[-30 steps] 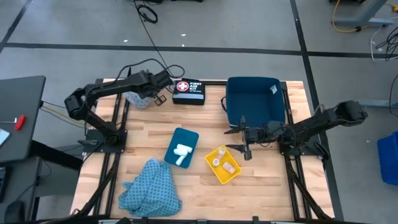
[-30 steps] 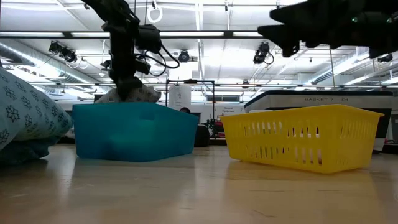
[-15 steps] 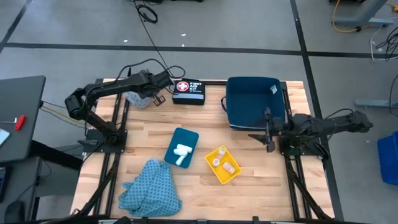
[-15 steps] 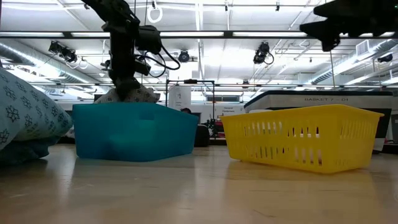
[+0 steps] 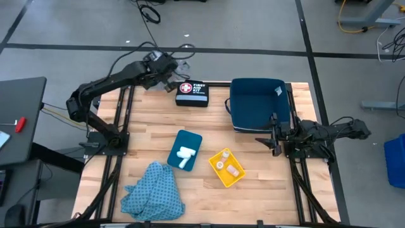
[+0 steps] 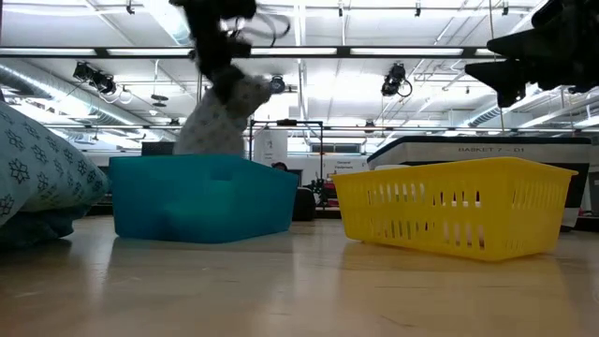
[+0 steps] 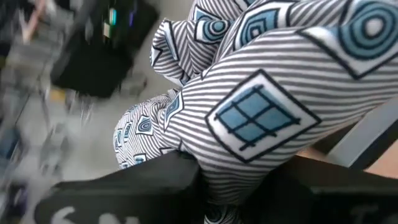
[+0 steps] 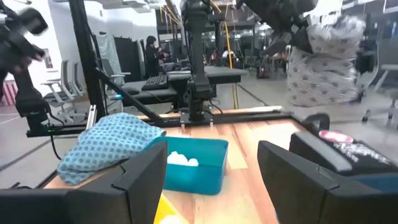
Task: Pick & place medical supplies in basket/bin
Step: Put the gray patient gown into the blue laundry bin
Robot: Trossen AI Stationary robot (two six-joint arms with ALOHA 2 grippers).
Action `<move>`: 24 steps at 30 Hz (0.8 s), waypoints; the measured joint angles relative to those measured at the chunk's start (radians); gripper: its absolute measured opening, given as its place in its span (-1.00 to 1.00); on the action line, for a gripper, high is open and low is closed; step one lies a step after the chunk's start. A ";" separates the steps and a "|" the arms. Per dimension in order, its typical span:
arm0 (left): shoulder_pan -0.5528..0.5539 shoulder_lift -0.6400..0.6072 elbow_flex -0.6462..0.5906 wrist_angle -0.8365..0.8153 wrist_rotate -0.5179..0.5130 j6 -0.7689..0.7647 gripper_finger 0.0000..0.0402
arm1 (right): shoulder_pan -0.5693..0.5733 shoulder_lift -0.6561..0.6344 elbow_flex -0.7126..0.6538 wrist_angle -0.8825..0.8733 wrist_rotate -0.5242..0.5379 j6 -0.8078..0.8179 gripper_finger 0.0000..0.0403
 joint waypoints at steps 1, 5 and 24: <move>-0.019 0.000 0.021 0.025 0.006 0.020 -0.77 | 0.000 -0.007 0.000 0.003 -0.002 -0.018 0.28; -0.109 0.000 0.071 0.176 0.068 0.108 -0.77 | 0.000 -0.052 0.000 0.016 0.004 -0.082 0.28; -0.363 0.271 0.096 0.892 0.430 0.409 -0.77 | 0.000 -0.119 0.000 0.010 0.201 -0.199 0.28</move>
